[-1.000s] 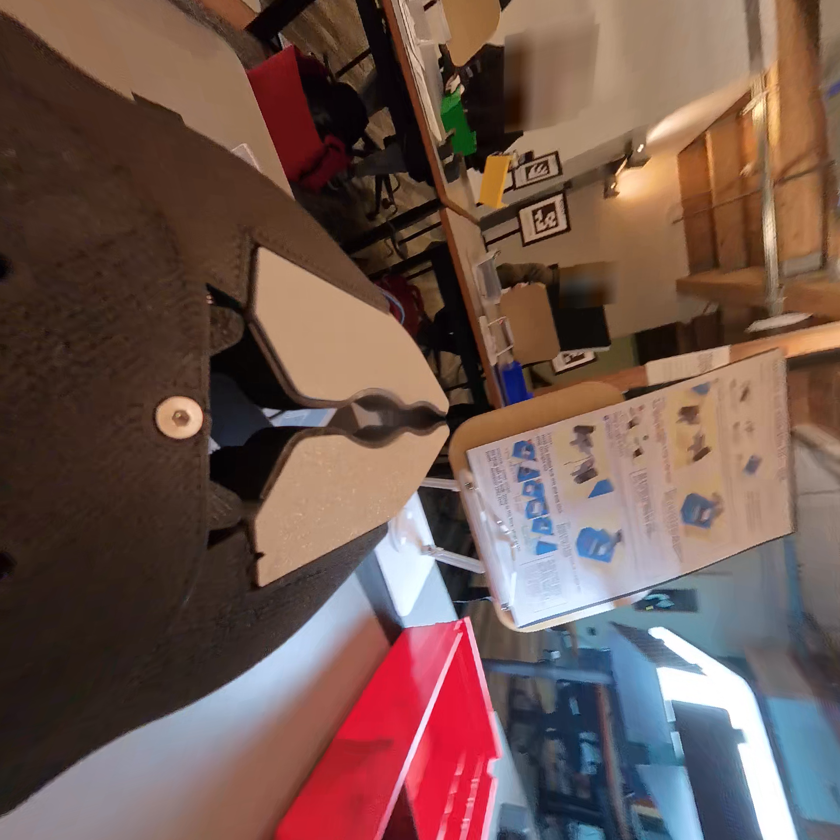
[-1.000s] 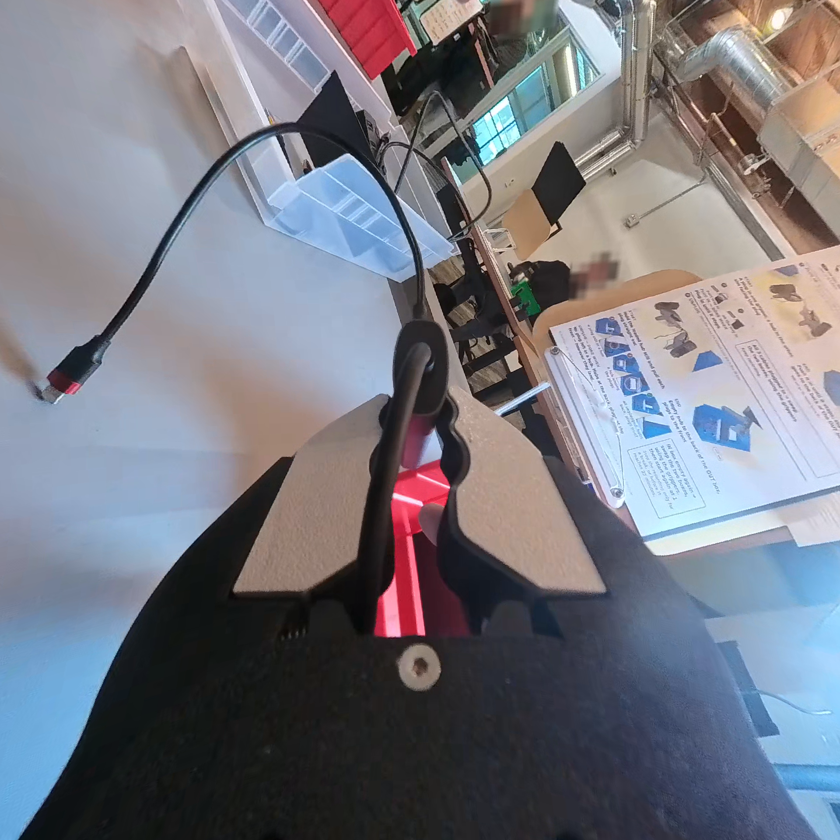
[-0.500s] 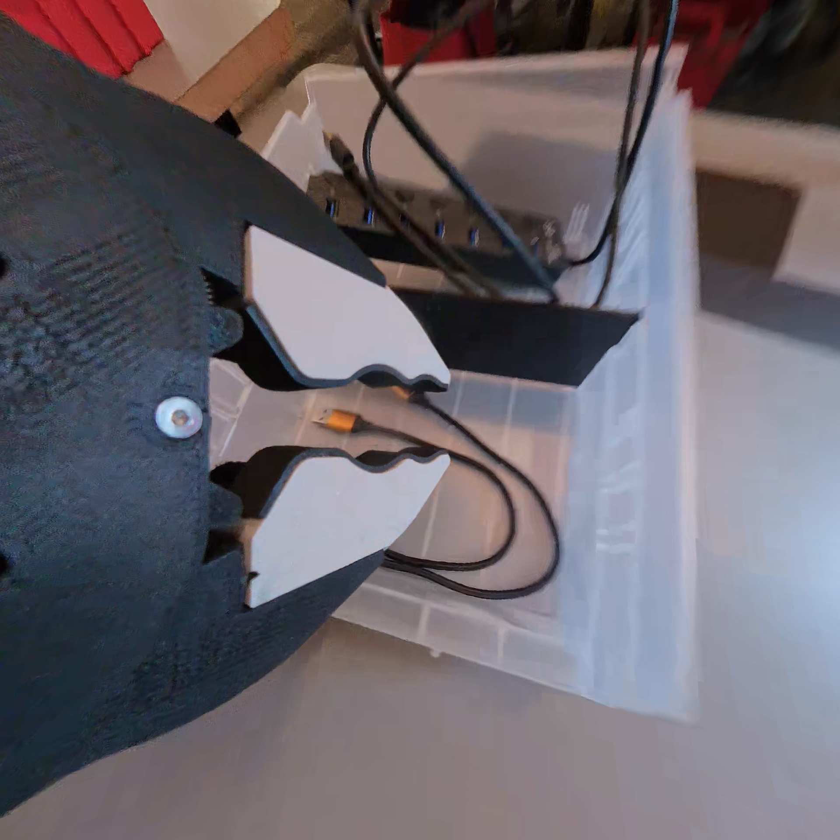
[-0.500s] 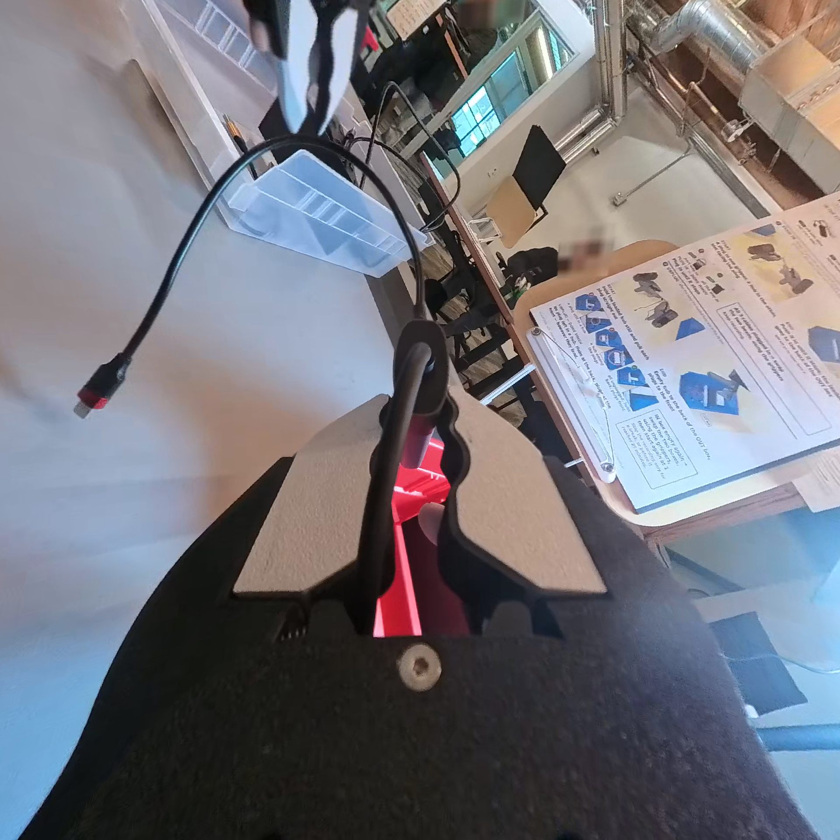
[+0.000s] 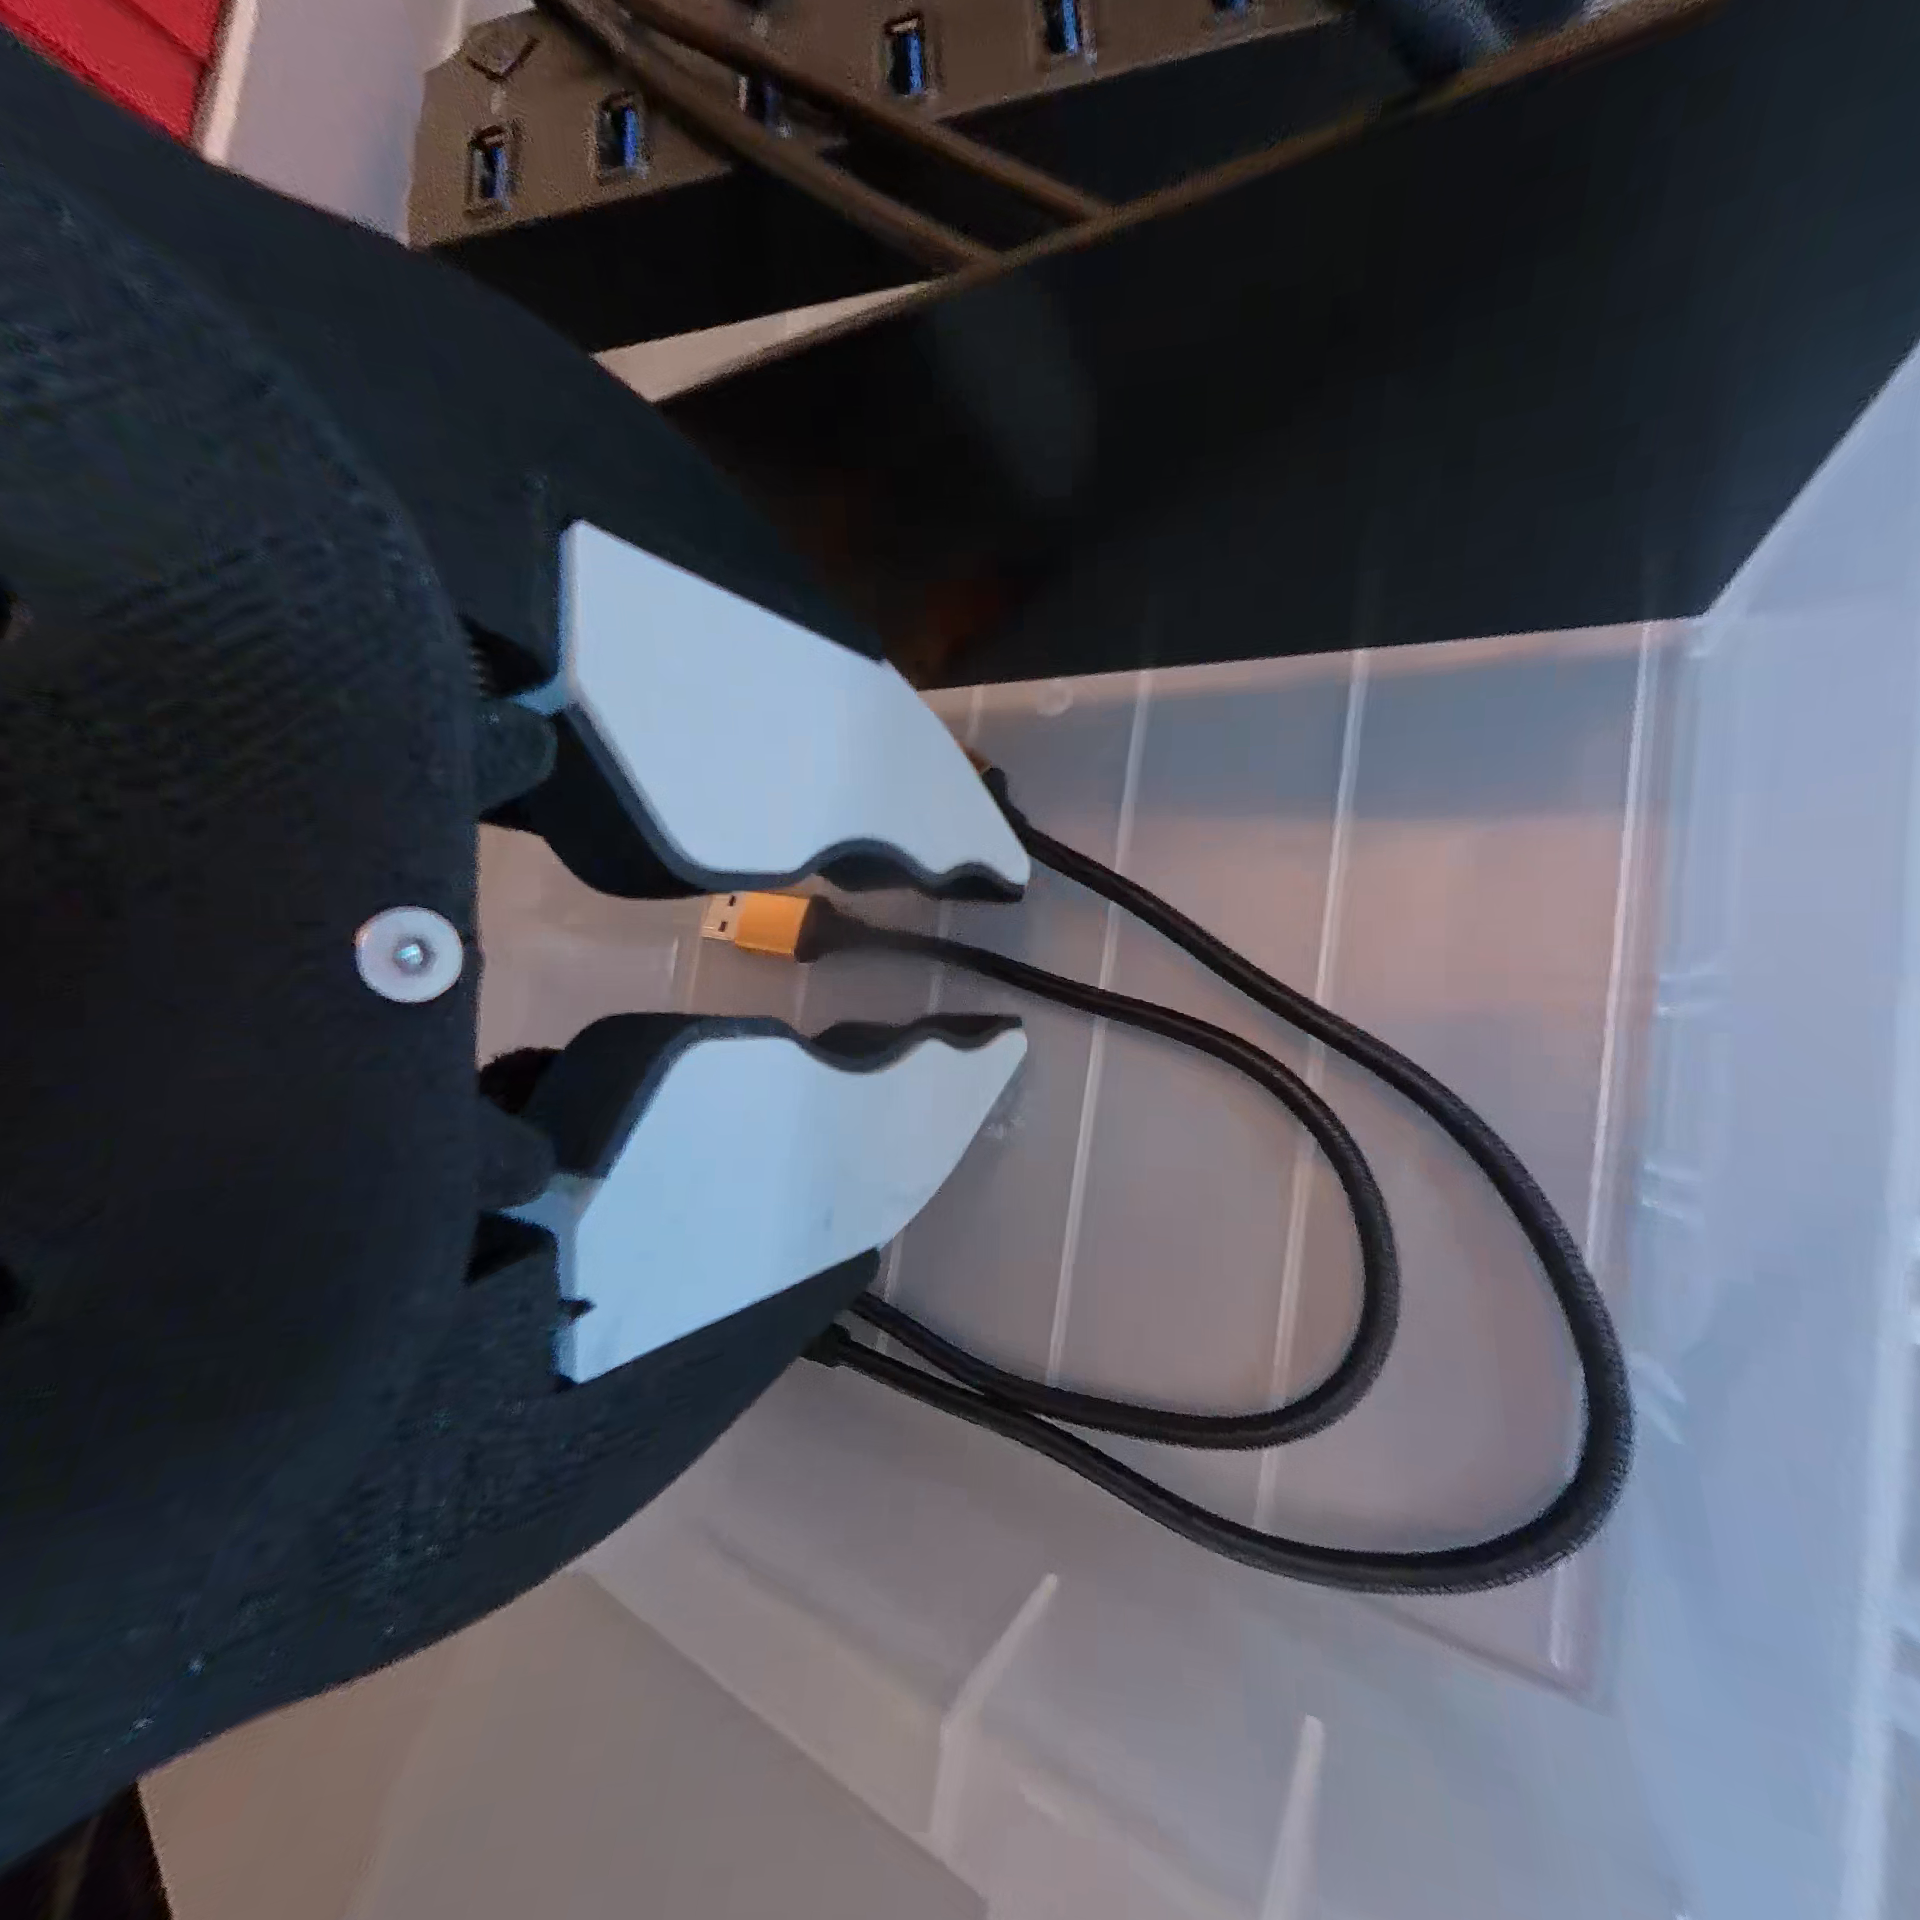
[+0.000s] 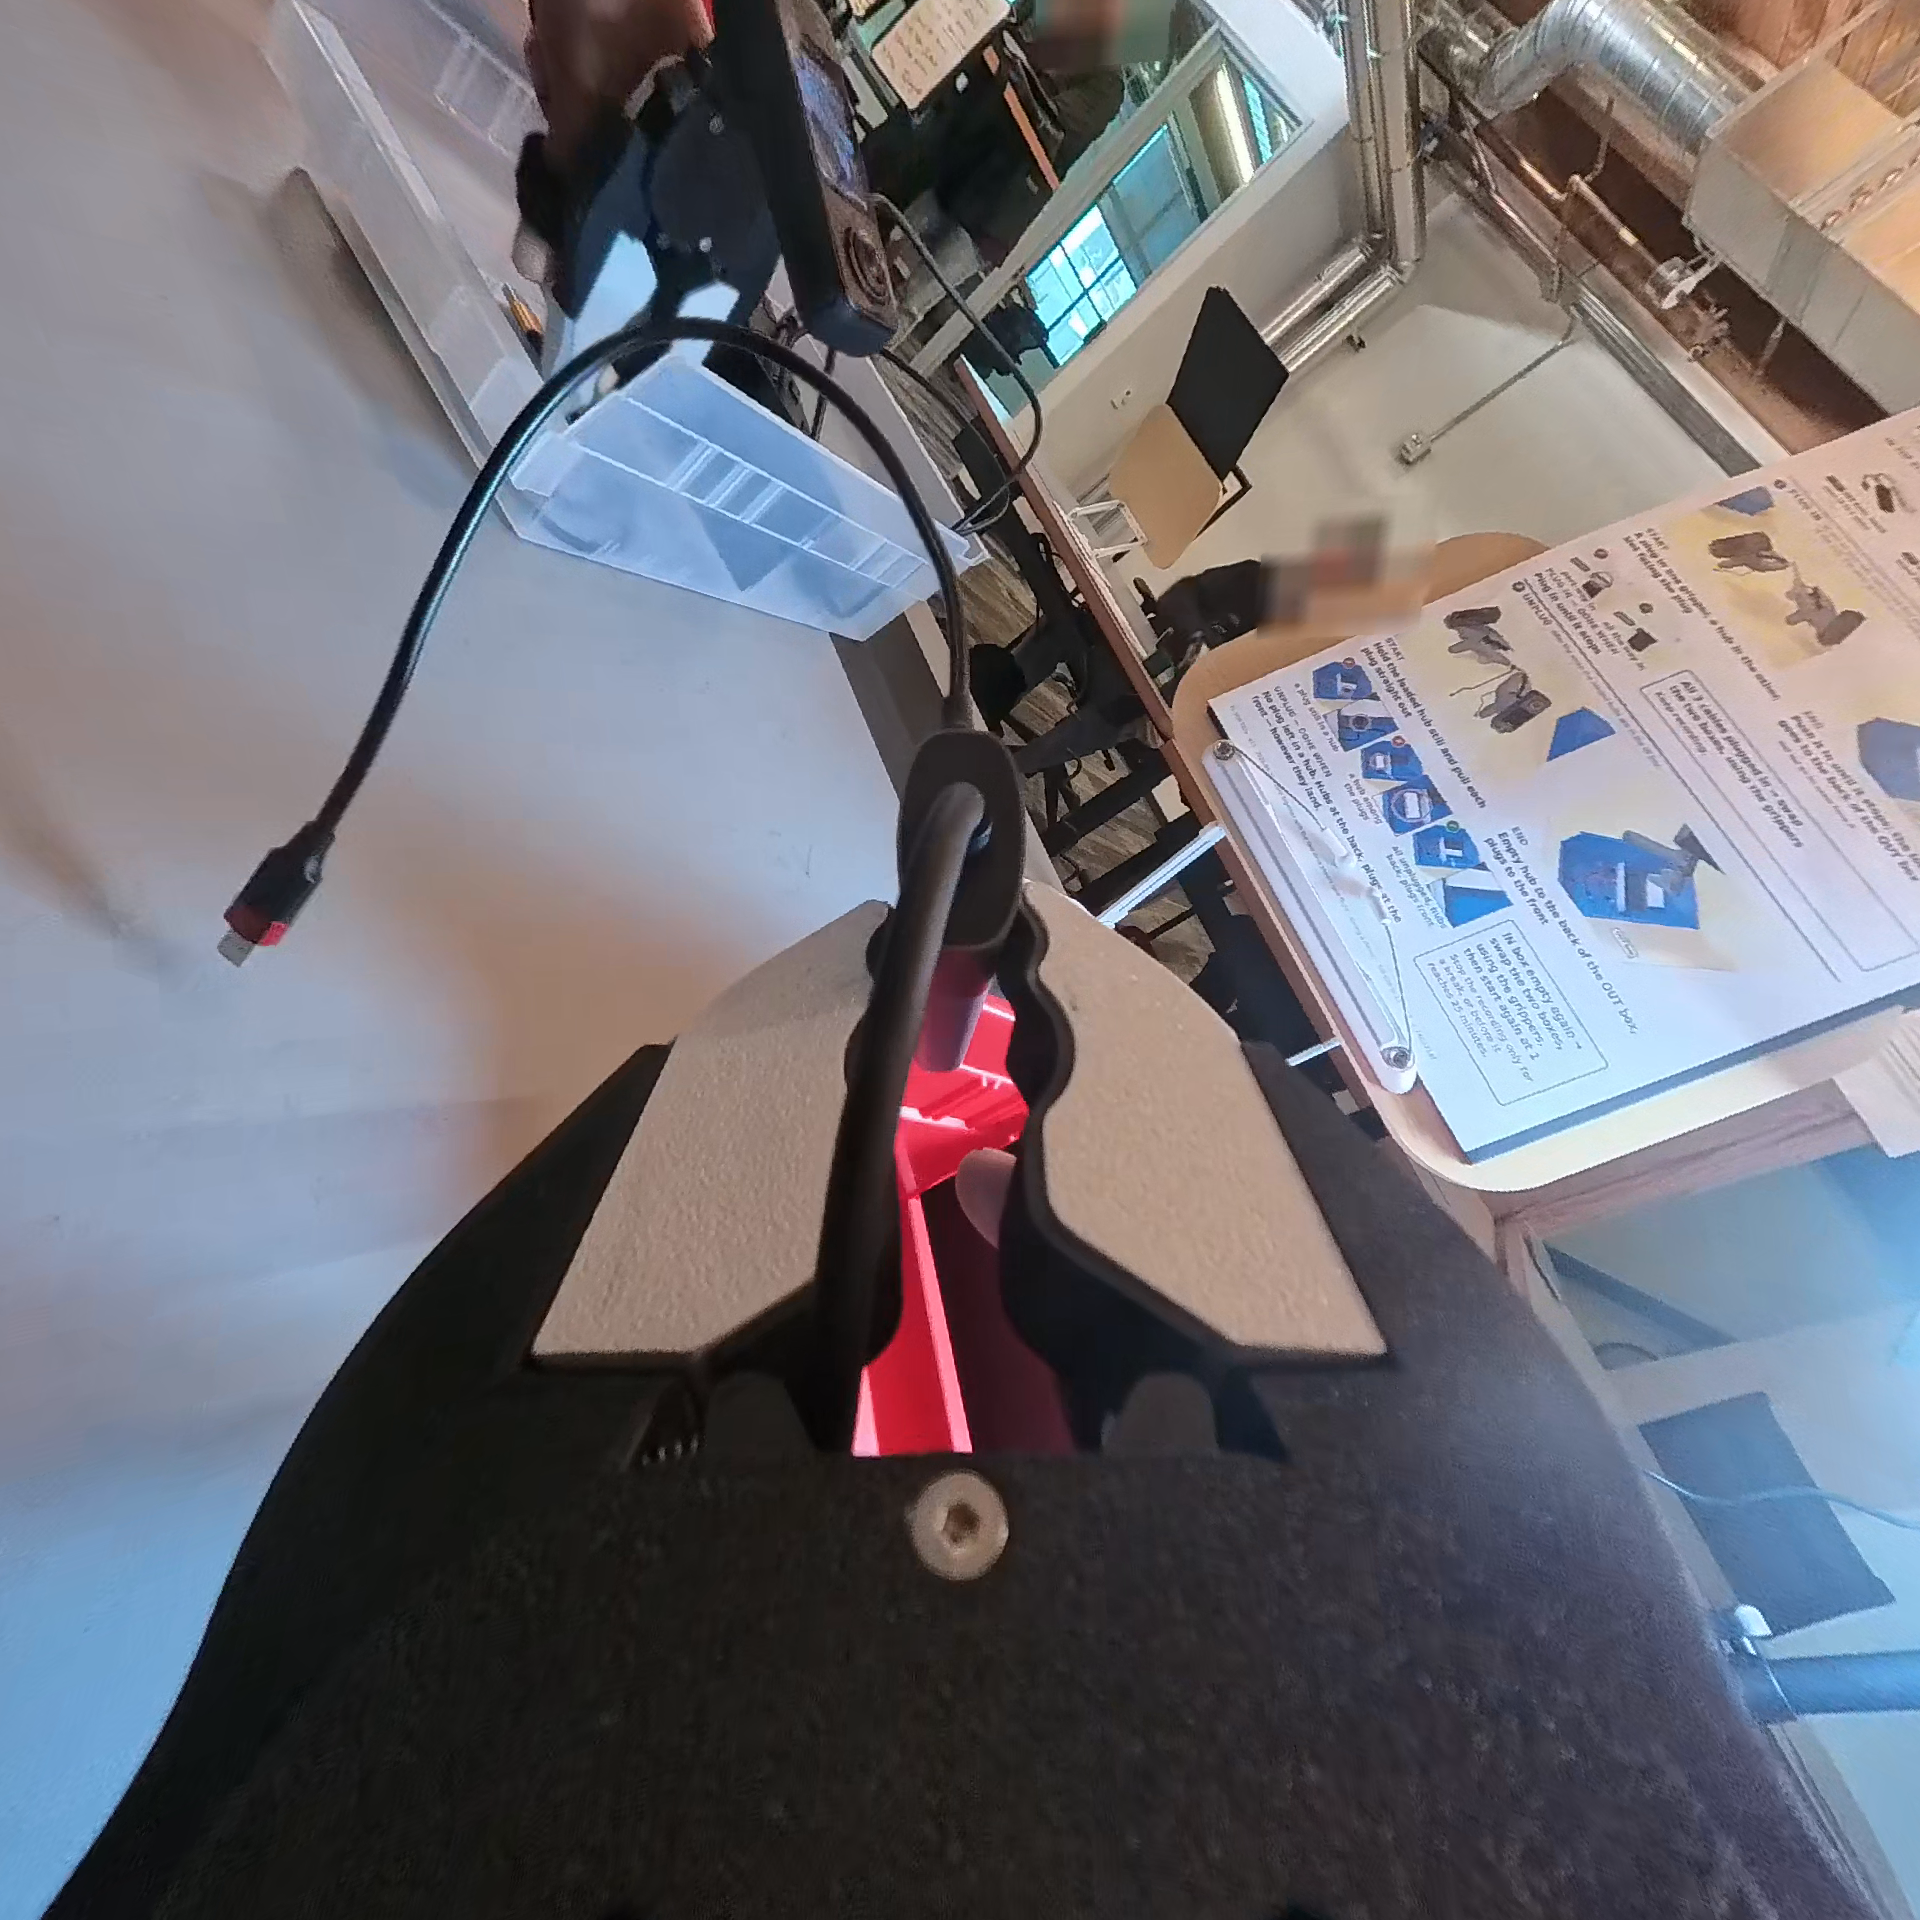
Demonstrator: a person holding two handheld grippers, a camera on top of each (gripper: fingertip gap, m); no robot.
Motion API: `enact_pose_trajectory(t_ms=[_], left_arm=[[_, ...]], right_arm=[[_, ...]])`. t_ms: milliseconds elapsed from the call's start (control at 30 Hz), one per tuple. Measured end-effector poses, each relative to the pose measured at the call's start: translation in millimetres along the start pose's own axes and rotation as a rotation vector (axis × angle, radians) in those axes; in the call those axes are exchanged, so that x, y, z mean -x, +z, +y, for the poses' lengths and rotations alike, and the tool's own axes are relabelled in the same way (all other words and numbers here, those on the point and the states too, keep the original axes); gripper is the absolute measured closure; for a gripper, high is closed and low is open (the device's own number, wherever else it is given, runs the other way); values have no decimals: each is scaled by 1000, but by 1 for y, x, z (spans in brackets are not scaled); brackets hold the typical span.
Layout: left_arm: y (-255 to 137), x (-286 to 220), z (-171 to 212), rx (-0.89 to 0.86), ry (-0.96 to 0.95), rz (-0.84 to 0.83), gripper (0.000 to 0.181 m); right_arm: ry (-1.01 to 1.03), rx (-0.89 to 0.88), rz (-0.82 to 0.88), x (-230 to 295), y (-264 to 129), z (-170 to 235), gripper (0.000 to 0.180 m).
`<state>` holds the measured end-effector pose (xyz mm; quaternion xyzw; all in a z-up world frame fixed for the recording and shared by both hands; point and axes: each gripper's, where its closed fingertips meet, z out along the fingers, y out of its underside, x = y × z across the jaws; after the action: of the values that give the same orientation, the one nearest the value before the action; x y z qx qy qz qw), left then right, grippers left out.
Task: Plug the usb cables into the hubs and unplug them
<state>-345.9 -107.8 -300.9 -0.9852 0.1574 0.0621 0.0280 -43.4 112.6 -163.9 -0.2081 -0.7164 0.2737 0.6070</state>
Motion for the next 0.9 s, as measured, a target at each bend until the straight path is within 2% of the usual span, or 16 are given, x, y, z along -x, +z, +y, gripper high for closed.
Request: enact_pose_trajectory(t_ms=[67,333,467,633,733,900], left_arm=[[1,-2,-3,-6,0,7,176],[-10,-4,-5,24,56,-192,177],[-50,-6,-4,-23,47,-332,177],[-122,-21,-11,-118,18,-466,177],[-148,-56,-25,-199,-30,-388,177],[-143,-145,-71,-387,-105,-16,180]], right_arm=[[6,1,3,-1,0,2,162],[1,-8,10,-2,-2,-2,163],[-3,-15,11,-3,-2,-7,163],[-17,-28,20,-3,-4,-15,162],[-15,-39,34,-6,-6,-20,163],[10,-58,68,-16,-12,-24,163]])
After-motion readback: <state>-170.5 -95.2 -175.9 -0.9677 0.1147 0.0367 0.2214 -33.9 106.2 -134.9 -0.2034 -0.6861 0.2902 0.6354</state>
